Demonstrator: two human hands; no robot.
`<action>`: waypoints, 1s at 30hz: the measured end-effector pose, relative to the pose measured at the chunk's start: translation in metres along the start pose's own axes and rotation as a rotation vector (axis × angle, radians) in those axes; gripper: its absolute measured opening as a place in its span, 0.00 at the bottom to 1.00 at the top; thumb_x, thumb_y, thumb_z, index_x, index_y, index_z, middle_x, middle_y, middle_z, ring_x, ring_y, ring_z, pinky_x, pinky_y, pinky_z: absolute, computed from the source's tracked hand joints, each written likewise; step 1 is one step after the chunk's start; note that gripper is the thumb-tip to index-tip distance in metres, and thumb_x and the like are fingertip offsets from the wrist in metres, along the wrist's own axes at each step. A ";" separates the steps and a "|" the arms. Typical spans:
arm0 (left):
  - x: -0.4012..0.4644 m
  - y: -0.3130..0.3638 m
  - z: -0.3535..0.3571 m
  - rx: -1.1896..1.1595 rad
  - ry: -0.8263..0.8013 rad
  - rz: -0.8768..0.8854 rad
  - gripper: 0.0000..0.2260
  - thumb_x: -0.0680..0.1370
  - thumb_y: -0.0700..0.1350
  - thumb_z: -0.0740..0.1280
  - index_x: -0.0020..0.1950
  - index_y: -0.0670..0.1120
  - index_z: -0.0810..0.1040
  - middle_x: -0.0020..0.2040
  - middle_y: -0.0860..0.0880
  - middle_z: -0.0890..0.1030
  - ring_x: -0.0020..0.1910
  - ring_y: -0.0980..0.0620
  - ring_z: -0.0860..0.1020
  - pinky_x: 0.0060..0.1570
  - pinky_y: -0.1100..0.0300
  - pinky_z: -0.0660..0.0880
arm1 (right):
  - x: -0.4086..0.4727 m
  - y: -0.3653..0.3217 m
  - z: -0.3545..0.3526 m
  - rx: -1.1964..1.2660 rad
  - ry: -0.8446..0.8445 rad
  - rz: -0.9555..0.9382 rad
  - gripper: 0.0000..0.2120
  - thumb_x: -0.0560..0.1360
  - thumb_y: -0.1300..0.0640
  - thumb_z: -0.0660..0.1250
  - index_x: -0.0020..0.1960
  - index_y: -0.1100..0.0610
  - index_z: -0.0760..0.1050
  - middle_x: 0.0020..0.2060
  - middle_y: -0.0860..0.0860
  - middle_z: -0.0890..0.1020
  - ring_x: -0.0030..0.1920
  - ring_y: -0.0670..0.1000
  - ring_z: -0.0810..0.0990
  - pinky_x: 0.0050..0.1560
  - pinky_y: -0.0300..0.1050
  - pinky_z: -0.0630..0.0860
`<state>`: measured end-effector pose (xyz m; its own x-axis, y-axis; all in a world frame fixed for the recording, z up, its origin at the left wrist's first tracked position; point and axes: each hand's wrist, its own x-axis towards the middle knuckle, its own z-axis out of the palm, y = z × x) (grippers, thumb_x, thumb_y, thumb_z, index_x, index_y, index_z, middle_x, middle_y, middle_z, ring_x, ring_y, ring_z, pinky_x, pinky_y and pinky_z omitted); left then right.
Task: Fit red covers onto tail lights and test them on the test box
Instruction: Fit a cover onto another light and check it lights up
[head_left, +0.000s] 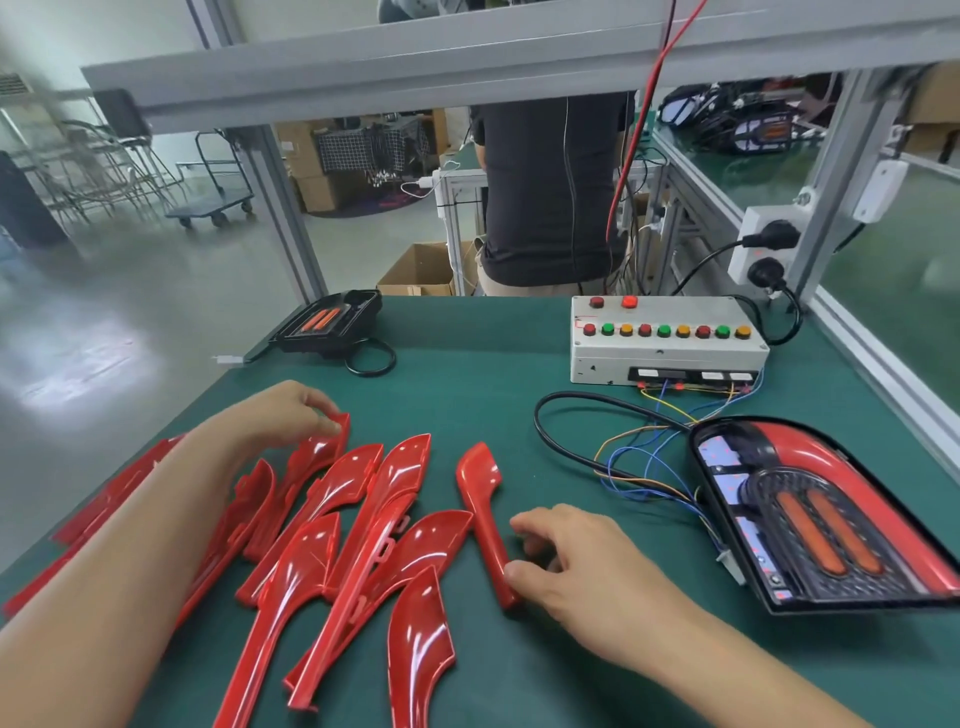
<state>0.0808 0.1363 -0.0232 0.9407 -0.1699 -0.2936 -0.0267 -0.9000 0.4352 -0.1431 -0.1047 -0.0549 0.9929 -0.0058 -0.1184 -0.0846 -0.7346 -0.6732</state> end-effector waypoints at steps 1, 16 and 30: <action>0.000 -0.002 -0.002 -0.012 0.004 -0.008 0.10 0.75 0.41 0.69 0.56 0.47 0.79 0.52 0.44 0.81 0.46 0.48 0.79 0.41 0.58 0.73 | -0.002 0.003 0.000 -0.020 0.012 -0.008 0.16 0.76 0.46 0.64 0.63 0.47 0.73 0.52 0.45 0.75 0.51 0.48 0.75 0.52 0.42 0.72; -0.013 -0.037 -0.021 0.277 -0.083 -0.085 0.13 0.68 0.31 0.70 0.37 0.49 0.84 0.44 0.48 0.85 0.47 0.49 0.80 0.56 0.52 0.75 | -0.014 0.012 -0.007 -0.077 0.039 -0.046 0.15 0.76 0.45 0.62 0.61 0.47 0.73 0.52 0.43 0.75 0.49 0.44 0.75 0.51 0.41 0.70; -0.044 0.087 -0.034 -1.037 -0.083 0.504 0.16 0.69 0.30 0.62 0.30 0.47 0.84 0.34 0.50 0.83 0.29 0.54 0.80 0.27 0.65 0.76 | -0.017 -0.010 -0.020 0.209 0.245 -0.267 0.17 0.73 0.37 0.62 0.58 0.41 0.69 0.51 0.38 0.74 0.44 0.42 0.75 0.46 0.34 0.71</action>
<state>0.0487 0.0792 0.0562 0.8763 -0.4760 0.0739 -0.0662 0.0331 0.9973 -0.1571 -0.1108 -0.0316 0.9706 -0.0137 0.2402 0.1881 -0.5791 -0.7932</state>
